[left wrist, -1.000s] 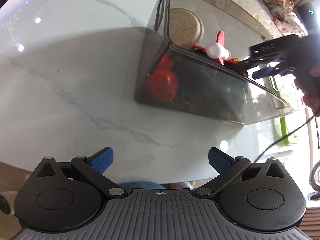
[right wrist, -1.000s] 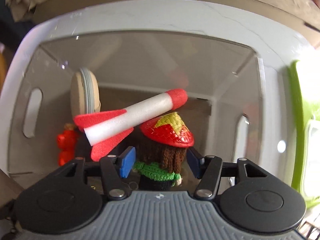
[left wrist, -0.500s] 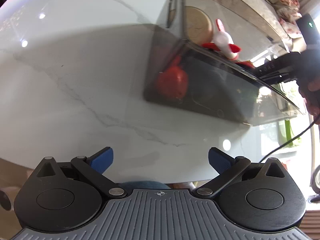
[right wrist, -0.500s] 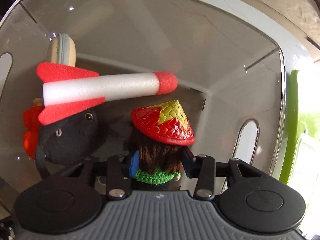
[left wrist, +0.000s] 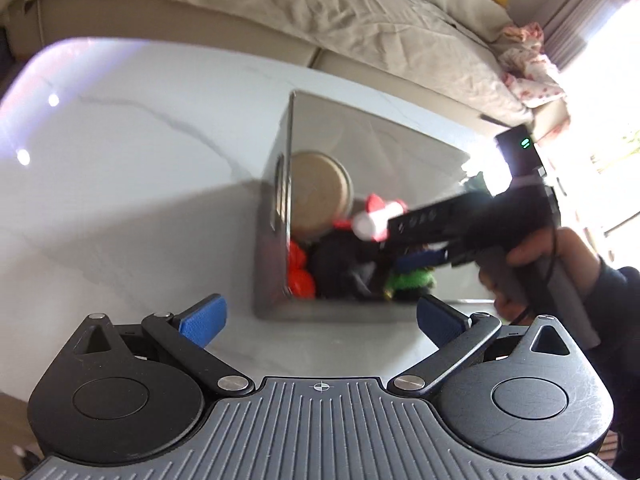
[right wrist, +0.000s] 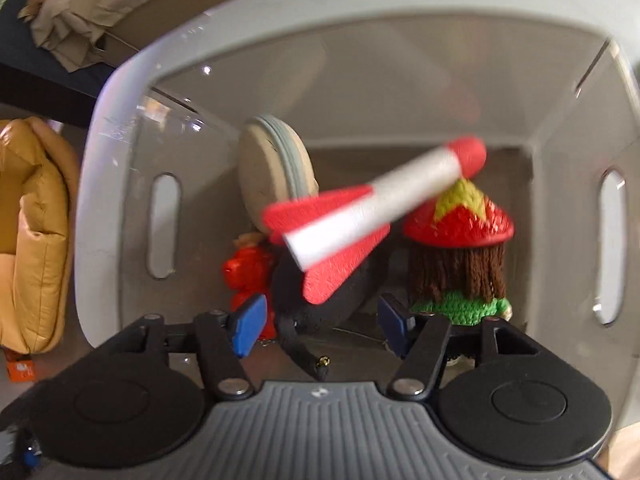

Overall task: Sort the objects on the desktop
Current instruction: 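Lift the foam rocket over the box rim, lower it inside, open right gripper, then withdraw the open right gripper up out of the clear box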

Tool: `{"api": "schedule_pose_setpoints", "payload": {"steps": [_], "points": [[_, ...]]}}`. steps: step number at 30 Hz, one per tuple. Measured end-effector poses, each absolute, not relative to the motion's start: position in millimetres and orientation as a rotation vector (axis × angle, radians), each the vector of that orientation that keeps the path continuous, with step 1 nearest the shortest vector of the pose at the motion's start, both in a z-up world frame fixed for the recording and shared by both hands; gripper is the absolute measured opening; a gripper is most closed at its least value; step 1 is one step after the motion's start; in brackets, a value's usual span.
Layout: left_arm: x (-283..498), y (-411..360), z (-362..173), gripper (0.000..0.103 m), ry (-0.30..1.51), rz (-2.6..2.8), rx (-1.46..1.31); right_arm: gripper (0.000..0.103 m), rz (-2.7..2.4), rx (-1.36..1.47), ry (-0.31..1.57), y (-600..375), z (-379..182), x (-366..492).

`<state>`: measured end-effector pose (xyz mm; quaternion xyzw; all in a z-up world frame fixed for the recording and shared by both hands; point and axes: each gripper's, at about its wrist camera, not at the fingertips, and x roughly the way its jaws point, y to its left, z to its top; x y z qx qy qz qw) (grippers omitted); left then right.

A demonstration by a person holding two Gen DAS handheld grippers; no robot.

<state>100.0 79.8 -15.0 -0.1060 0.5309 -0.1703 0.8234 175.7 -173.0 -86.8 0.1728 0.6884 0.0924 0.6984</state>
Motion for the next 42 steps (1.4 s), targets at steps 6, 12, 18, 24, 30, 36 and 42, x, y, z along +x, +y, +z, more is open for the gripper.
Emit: {"api": "schedule_pose_setpoints", "payload": {"steps": [6, 12, 18, 24, 30, 36, 42], "points": [[147.5, 39.0, -10.5, 0.103, 1.203, -0.355, -0.114, 0.055, 0.246, 0.361, 1.551, -165.5, -111.5, 184.7], [167.4, 4.7, -34.2, 0.103, 1.244, -0.419, -0.143, 0.03, 0.236, 0.256, 1.5, -188.2, -79.9, 174.7], [172.6, -4.3, -42.6, 0.103, 1.255, -0.457, -0.128, 0.052, 0.2, 0.35, 1.383, -253.2, -43.2, 158.7], [186.1, 49.1, -35.7, 0.103, 1.199, -0.337, -0.189, 0.048, 0.184, 0.229, 1.055, -293.1, 29.9, 116.0], [206.3, 52.7, -79.0, 0.103, 1.366, -0.3, -0.271, 0.049, 0.042, 0.187, 1.091, -312.2, -18.9, 136.8], [215.4, 44.1, -99.4, 0.073, 1.378, -0.27, -0.354, 0.046, 0.048, 0.326, 1.105, -322.7, -73.9, 152.2], [202.4, 45.6, -100.7, 0.025, 1.317, -0.178, -0.301, 0.01, 0.074, 0.221, 1.047, -299.1, -74.0, 145.0]]}}
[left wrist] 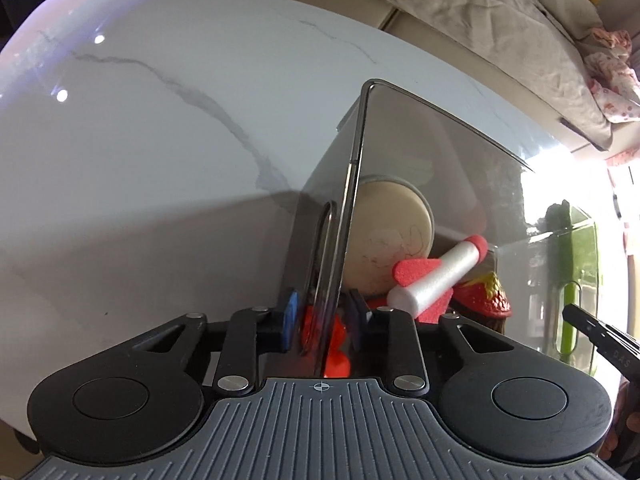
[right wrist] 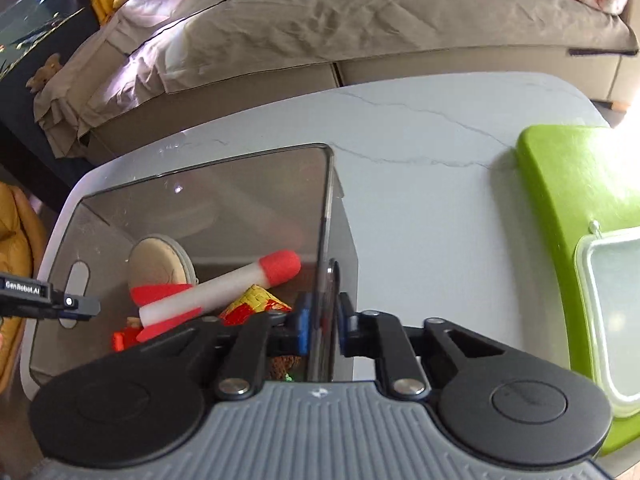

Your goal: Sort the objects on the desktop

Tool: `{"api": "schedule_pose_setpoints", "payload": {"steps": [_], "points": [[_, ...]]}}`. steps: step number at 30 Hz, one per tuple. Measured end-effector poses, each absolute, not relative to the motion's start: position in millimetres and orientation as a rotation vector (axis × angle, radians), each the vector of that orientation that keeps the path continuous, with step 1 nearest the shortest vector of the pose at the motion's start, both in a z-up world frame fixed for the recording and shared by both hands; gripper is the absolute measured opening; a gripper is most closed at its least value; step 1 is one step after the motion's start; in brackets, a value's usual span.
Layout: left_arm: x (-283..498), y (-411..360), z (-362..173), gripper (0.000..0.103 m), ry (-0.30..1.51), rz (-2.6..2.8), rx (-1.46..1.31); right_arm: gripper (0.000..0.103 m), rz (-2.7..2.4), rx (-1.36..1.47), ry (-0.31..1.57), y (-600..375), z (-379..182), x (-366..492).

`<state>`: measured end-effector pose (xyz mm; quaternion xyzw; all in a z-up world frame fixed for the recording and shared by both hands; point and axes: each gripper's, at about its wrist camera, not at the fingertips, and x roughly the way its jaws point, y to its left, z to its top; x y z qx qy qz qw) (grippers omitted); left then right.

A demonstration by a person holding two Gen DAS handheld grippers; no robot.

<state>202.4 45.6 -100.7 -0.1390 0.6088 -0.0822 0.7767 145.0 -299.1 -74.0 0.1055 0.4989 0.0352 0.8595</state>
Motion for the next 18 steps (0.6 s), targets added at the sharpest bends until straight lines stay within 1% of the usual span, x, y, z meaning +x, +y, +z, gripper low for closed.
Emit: {"api": "schedule_pose_setpoints", "payload": {"steps": [2, 7, 9, 13, 18], "points": [[190.7, 46.5, -93.9, 0.025, 1.295, -0.187, -0.28, 0.01, 0.058, 0.144, 1.046, -285.6, -67.5, 135.3], [153.2, 38.8, -73.1, 0.025, 1.234, -0.22, -0.154, 0.011, 0.066, 0.079, 1.081, -273.3, -59.0, 108.0], [139.3, 41.2, -66.1, 0.028, 1.229, -0.235, -0.143, 0.011, 0.068, 0.02, 1.082, -266.6, -56.4, 94.8], [116.1, 46.9, -60.2, 0.038, 1.239, -0.244, -0.125, 0.012, 0.096, -0.03, 1.084, -254.4, -54.0, 76.7], [95.8, 60.8, -59.9, 0.039, 1.264, -0.241, -0.154, 0.012, 0.147, -0.063, 1.061, -242.3, -53.9, 71.3]]}}
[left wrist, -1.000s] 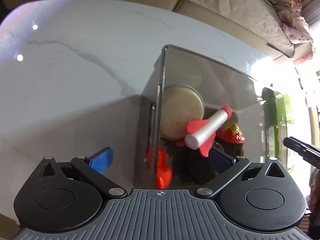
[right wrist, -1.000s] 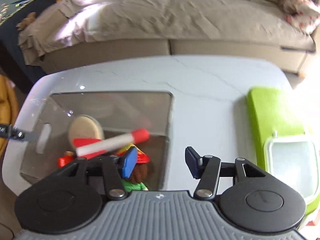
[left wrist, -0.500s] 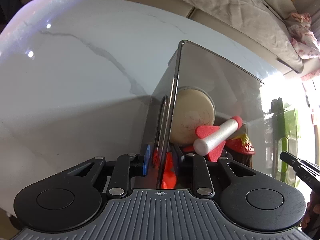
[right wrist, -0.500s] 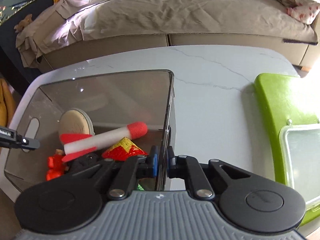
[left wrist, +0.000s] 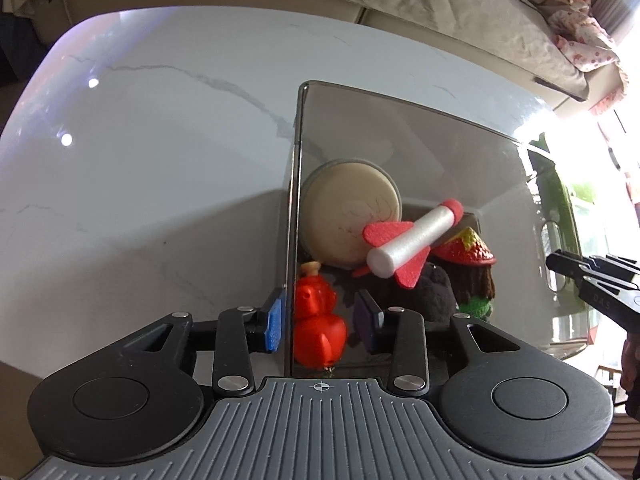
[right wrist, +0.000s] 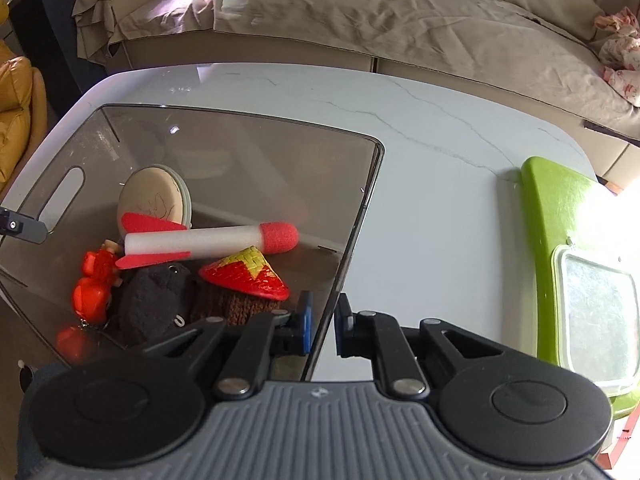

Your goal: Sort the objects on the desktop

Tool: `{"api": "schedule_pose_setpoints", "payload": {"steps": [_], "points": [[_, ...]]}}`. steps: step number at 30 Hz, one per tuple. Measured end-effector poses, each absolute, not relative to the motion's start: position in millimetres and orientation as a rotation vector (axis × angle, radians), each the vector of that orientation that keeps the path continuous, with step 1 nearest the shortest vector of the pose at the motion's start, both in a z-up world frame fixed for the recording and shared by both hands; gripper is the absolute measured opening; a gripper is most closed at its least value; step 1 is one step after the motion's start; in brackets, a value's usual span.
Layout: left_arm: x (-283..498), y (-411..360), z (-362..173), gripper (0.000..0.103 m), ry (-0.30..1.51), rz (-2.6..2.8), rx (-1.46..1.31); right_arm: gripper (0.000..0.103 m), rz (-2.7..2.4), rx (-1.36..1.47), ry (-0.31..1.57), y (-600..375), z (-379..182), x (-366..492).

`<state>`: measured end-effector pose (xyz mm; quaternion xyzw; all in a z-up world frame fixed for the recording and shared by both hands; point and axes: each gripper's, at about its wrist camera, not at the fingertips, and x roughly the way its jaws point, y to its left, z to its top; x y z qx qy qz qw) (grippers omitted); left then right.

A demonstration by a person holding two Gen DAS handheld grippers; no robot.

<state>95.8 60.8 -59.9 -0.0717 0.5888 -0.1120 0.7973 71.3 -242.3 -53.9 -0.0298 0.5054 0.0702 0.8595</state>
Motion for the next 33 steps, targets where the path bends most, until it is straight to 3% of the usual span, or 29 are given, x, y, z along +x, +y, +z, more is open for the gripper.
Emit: {"api": "schedule_pose_setpoints", "payload": {"steps": [10, 13, 14, 19, 24, 26, 33], "points": [[127.9, 79.9, -72.3, 0.046, 1.345, -0.216, -0.325, 0.013, 0.195, 0.041, 1.068, -255.0, -51.5, 82.5], [131.5, 74.3, -66.1, 0.075, 1.317, -0.169, -0.23, 0.013, 0.192, 0.053, 1.067, -255.2, -51.6, 84.1], [132.5, 73.1, -63.8, 0.078, 1.302, -0.15, -0.2, 0.013, 0.191, 0.053, 1.068, -254.3, -52.3, 82.7], [131.0, 77.8, -68.2, 0.078, 1.289, -0.117, -0.213, 0.014, 0.198, 0.057, 1.078, -253.9, -56.5, 79.0], [131.5, 60.7, -78.7, 0.071, 1.307, -0.164, -0.211, 0.014, 0.197, 0.053, 1.092, -253.8, -59.9, 77.0], [129.0, 53.8, -78.6, 0.058, 1.312, -0.196, -0.205, 0.015, 0.199, 0.054, 1.098, -254.1, -59.3, 76.2], [111.0, 40.3, -68.4, 0.049, 1.242, -0.176, -0.07, 0.016, 0.206, 0.029, 1.108, -251.5, -56.0, 72.0]]}}
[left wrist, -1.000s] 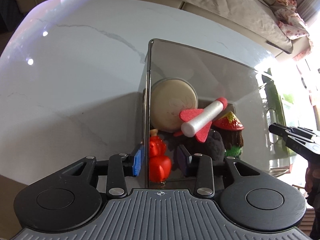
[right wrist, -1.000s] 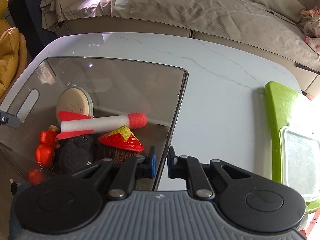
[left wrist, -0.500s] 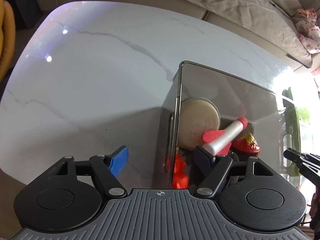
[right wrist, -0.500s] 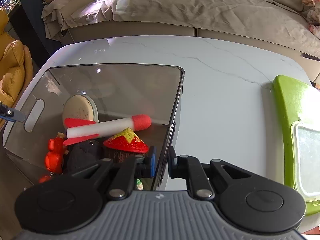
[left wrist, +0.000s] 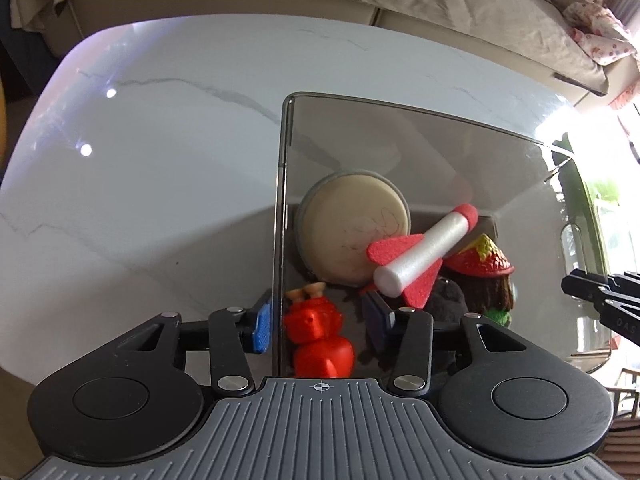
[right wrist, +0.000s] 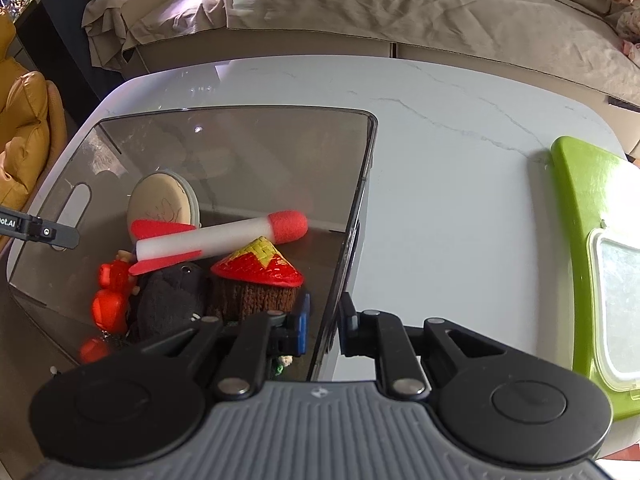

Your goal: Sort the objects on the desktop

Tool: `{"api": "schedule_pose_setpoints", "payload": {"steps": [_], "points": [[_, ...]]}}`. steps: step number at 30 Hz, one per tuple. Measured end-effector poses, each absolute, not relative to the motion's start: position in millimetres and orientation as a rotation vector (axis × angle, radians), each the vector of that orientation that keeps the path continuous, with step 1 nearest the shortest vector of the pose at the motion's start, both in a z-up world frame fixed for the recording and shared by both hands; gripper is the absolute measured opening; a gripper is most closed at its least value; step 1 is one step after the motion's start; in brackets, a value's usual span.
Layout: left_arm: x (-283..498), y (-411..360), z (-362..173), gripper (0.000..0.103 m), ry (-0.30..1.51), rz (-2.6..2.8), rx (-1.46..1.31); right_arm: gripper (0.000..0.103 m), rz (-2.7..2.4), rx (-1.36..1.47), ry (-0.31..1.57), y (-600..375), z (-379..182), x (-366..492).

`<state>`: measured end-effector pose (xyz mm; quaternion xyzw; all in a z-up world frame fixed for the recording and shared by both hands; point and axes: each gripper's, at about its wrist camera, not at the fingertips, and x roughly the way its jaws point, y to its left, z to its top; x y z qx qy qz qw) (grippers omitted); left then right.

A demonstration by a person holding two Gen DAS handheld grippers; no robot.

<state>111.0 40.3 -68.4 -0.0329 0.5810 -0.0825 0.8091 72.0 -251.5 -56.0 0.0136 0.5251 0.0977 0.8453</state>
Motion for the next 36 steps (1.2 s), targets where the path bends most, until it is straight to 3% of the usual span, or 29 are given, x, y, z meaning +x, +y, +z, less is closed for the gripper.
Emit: {"api": "schedule_pose_setpoints", "payload": {"steps": [10, 12, 14, 19, 21, 27, 30, 36], "points": [[112.8, 49.0, -56.7, 0.053, 1.212, -0.186, -0.075, 0.016, 0.204, 0.024, 1.11, -251.4, -49.1, 63.2], [113.5, 50.7, -51.9, 0.057, 1.203, -0.173, -0.06, 0.024, 0.185, 0.034, 1.078, -256.0, -37.5, 60.9], [113.2, 54.3, -40.7, 0.07, 1.173, -0.151, -0.047, 0.048, 0.153, 0.045, 1.031, -262.7, -19.3, 58.6], [108.7, 56.6, 6.5, 0.094, 1.052, -0.174, -0.088, 0.058, 0.166, 0.093, 0.877, -267.9, 35.4, 54.1], [110.5, 46.9, 16.3, 0.095, 1.069, -0.27, -0.154, 0.062, 0.199, 0.153, 0.879, -265.0, 41.2, 58.9], [148.0, -1.1, -50.2, 0.097, 1.457, -0.461, -0.267, 0.063, 0.258, 0.32, 0.901, -265.4, 30.4, 62.4], [163.1, -11.9, -93.9, 0.097, 1.564, -0.403, -0.284, 0.066, 0.269, 0.336, 0.904, -272.9, 24.7, 54.5], [173.8, -22.0, -125.8, 0.097, 1.523, -0.289, -0.211, 0.068, 0.263, 0.343, 0.919, -294.7, 15.1, 43.5]]}}
